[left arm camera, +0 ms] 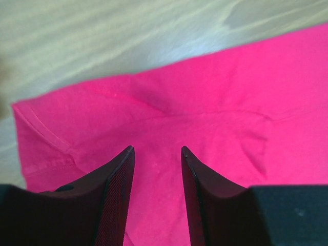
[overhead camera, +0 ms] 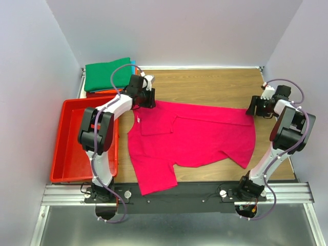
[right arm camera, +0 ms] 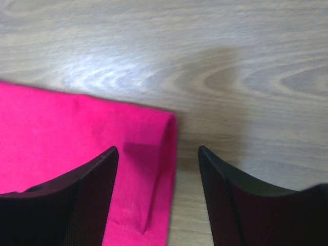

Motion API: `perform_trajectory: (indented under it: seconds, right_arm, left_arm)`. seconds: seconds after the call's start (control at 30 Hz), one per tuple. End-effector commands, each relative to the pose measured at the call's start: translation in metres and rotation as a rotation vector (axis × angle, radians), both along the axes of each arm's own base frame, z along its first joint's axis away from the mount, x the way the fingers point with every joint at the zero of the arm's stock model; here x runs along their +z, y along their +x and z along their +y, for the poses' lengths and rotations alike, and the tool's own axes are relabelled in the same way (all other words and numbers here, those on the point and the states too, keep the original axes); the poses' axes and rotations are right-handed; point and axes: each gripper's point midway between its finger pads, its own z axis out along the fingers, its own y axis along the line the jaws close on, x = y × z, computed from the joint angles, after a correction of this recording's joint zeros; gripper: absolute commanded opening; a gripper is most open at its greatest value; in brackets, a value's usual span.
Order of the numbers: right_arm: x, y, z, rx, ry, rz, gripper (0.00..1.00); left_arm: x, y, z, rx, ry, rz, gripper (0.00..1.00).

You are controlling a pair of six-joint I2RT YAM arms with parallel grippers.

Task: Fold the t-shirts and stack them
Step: Fold the tshirt

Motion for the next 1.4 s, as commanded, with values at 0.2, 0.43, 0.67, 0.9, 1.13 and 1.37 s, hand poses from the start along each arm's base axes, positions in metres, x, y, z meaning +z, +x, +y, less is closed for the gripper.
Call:
perform_trajectory:
  seconds: [0.2, 0.43, 0.67, 0.9, 1.13, 1.37]
  right_arm:
    - [-0.026, -0.004, 0.010, -0.025, 0.076, 0.080, 0.38]
    - [-0.016, 0.025, 0.001, -0.030, 0.070, 0.039, 0.02]
    - [0.010, 0.087, -0.029, -0.074, -0.011, -0.064, 0.01]
    - [0.013, 0.148, -0.037, -0.093, -0.061, -0.146, 0.00]
    - [0.028, 0.201, -0.034, -0.117, -0.116, -0.247, 0.02]
    - [0.046, 0.164, -0.012, -0.047, -0.138, -0.249, 0.58]
  left_arm:
    - [-0.029, 0.014, 0.009, 0.046, 0.027, 0.058, 0.48]
    - [-0.037, 0.025, 0.008, 0.063, 0.013, 0.077, 0.48]
    - [-0.021, 0.063, 0.001, 0.075, 0.001, 0.042, 0.47]
    - [0.017, 0.104, -0.006, 0.066, -0.020, -0.062, 0.47]
    - [0.096, 0.120, 0.001, 0.064, -0.015, -0.295, 0.48]
    - [0.166, 0.074, 0.018, 0.056, -0.026, -0.491, 0.56]
